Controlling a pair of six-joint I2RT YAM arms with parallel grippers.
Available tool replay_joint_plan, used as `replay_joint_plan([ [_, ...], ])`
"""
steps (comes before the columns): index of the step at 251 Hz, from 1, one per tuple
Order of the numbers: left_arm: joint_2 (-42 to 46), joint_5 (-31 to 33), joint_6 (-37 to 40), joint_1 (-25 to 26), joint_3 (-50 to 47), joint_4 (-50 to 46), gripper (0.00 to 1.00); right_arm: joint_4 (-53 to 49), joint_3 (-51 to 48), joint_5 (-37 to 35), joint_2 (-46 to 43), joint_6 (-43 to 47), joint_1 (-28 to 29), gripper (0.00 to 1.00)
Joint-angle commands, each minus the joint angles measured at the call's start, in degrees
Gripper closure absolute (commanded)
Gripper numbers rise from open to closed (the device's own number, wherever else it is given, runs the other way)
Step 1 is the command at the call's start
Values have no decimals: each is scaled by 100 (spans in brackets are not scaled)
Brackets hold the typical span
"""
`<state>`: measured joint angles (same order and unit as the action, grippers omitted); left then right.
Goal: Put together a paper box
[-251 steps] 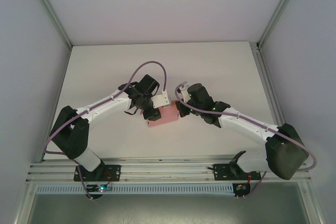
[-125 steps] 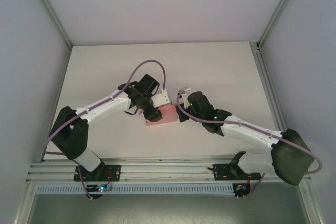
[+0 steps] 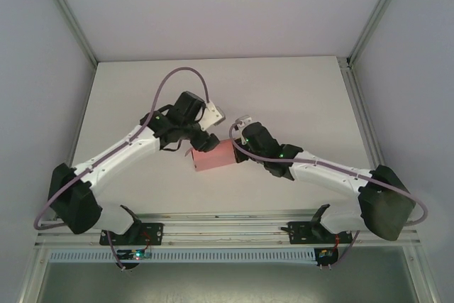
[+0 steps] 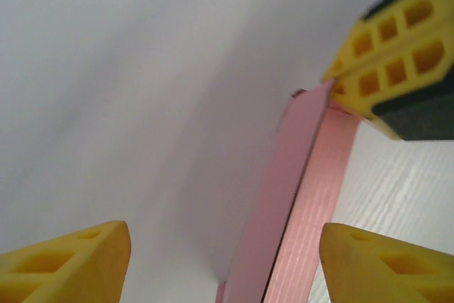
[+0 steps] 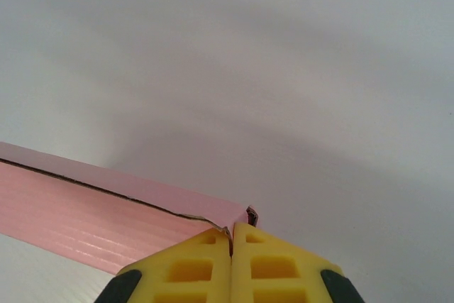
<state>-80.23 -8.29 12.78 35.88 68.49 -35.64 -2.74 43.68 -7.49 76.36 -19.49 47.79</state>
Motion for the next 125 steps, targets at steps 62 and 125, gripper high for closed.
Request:
replay_joint_plan([
  [62, 1309, 947, -2632, -7, -797, -1235, 38, -1624, 428, -237, 614, -193, 99, 100],
  [125, 1019, 1162, -2597, -18, -1002, -903, 52, -1624, 512, -66, 676, -92, 99, 100],
])
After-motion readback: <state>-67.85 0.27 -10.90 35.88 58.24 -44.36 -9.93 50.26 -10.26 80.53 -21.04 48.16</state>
